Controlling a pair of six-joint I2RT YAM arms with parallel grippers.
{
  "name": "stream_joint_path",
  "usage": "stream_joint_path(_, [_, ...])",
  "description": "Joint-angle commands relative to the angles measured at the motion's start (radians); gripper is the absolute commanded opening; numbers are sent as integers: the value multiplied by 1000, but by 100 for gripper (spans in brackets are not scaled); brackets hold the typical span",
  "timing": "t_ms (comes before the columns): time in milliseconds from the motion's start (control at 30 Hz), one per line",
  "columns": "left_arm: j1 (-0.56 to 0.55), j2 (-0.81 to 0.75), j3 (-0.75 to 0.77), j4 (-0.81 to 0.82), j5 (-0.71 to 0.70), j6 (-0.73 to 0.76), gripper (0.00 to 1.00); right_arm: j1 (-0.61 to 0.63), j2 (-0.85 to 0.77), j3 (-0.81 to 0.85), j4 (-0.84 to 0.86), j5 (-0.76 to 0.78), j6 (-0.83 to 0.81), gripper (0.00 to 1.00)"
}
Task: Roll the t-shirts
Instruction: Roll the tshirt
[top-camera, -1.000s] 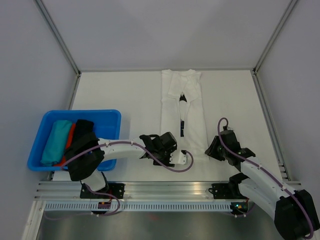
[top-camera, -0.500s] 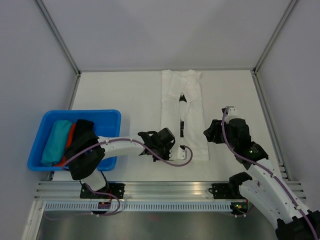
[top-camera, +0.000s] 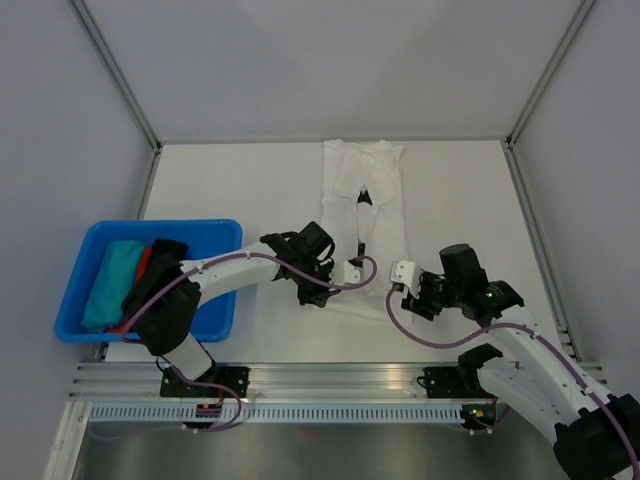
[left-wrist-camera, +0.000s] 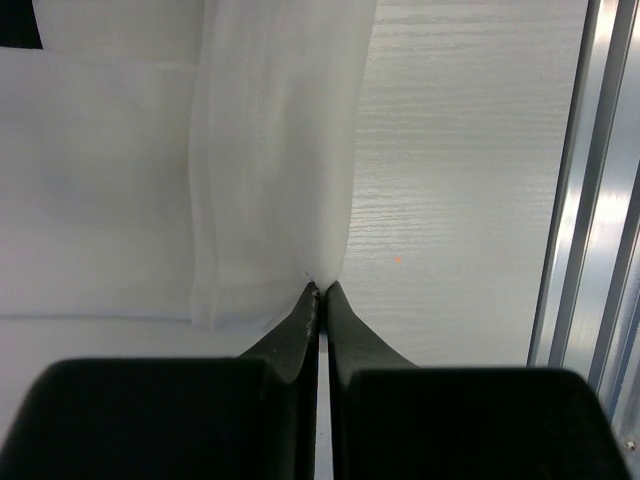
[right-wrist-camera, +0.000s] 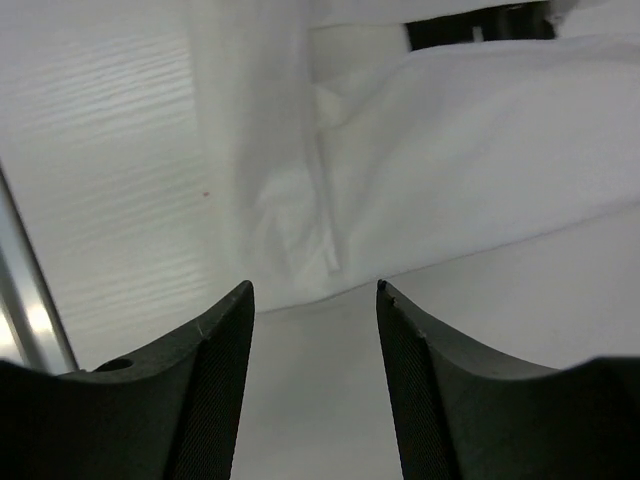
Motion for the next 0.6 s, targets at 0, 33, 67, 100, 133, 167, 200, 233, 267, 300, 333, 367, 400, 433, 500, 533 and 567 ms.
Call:
stream_joint_path(0, [13,17,47,-34,75,31,2,81,-23,-46,-146,-67,-322,59])
stream_joint_path(33, [14,20,47,-36,73,33,2,112,-27,-77,-123,-41,-301,59])
stream_joint_path(67, [17,26,45,-36,70,34,2,148,-31,-91,-74,-20,-288,60])
stream_joint_path(100, [19,29,44,-37,69,33,2,204,-36,-117,-56,-3,-269,60])
stream_joint_path(133, [20,34,42,-36,69,33,2,223,-34,-132,-4,9,-249,60])
stream_joint_path(167, [20,37,41,-36,70,31,2,247,-22,-148,12,28,-242,60])
stream_joint_path(200, [20,40,38,-36,70,31,2,252,-13,-174,50,48,-238,60])
stream_joint_path(233, [20,42,36,-36,69,30,2,255,-1,-186,67,68,-239,60])
stream_joint_path(267, [20,45,35,-36,70,27,2,260,13,-192,87,81,-238,60])
stream_joint_path(300, [20,46,35,-36,70,28,2,263,48,-195,108,117,-233,60])
stream_joint_path(333, [22,46,36,-36,67,28,2,263,68,-194,148,134,-218,59])
stream_joint_path(367, [22,48,36,-36,67,28,2,263,114,-188,155,154,-222,57])
stream_joint_path(400, [23,49,38,-36,67,33,2,263,139,-182,152,154,-228,56])
stream_joint_path(433, [25,51,38,-36,69,31,2,263,162,-177,142,148,-231,53])
stream_joint_path(500, [28,52,39,-37,70,34,2,266,196,-168,145,137,-241,47])
stream_joint_path(533, [30,51,39,-37,70,36,2,269,194,-169,161,141,-213,40])
stream_joint_path(567, [30,51,38,-37,70,37,2,269,190,-175,174,151,-202,35])
